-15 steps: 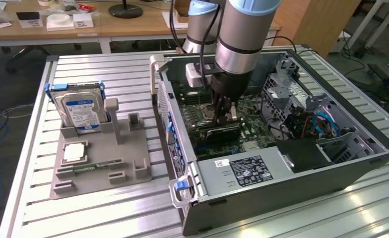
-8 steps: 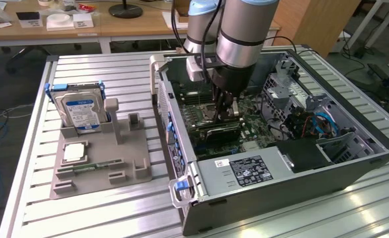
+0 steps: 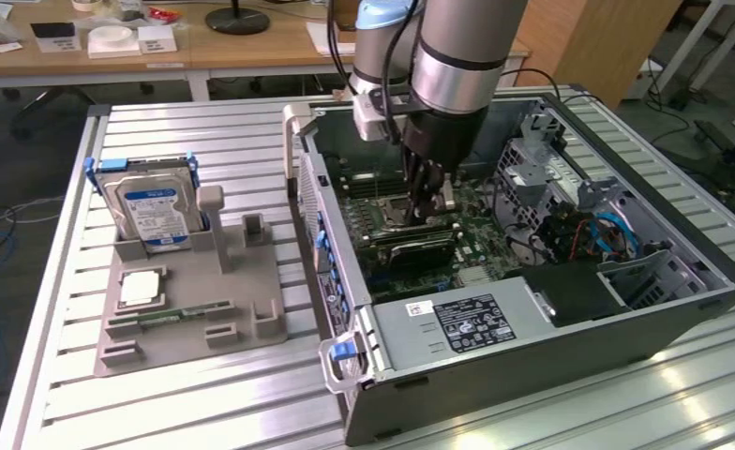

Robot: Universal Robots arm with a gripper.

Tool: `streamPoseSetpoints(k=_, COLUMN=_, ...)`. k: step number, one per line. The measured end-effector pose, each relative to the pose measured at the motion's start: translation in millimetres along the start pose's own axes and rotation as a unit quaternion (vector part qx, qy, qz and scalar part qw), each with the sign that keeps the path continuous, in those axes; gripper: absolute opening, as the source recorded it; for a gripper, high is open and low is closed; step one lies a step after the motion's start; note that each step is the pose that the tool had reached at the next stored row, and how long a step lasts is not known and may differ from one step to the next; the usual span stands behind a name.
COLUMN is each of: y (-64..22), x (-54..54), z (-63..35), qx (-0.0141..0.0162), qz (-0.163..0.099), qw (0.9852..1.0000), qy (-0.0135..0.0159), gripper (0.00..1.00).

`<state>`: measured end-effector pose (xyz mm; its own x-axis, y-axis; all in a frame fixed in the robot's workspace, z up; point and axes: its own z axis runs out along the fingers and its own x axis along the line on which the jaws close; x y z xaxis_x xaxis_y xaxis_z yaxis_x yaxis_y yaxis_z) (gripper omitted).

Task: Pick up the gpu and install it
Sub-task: 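Press down on the gpu until it lock into place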

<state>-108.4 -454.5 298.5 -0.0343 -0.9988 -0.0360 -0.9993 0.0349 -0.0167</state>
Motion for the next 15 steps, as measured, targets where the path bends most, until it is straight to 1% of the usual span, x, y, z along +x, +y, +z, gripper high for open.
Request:
streamPoseSetpoints(k=7, y=-0.2, x=-0.3, z=-8.8, qx=0.0001, qz=0.0, qw=1.0, qy=0.0006, gripper=0.11)
streamPoseSetpoints(k=15, y=-0.2, x=-0.3, z=-8.9, qx=0.0001, qz=0.0, qw=1.0, qy=0.0007, gripper=0.11)
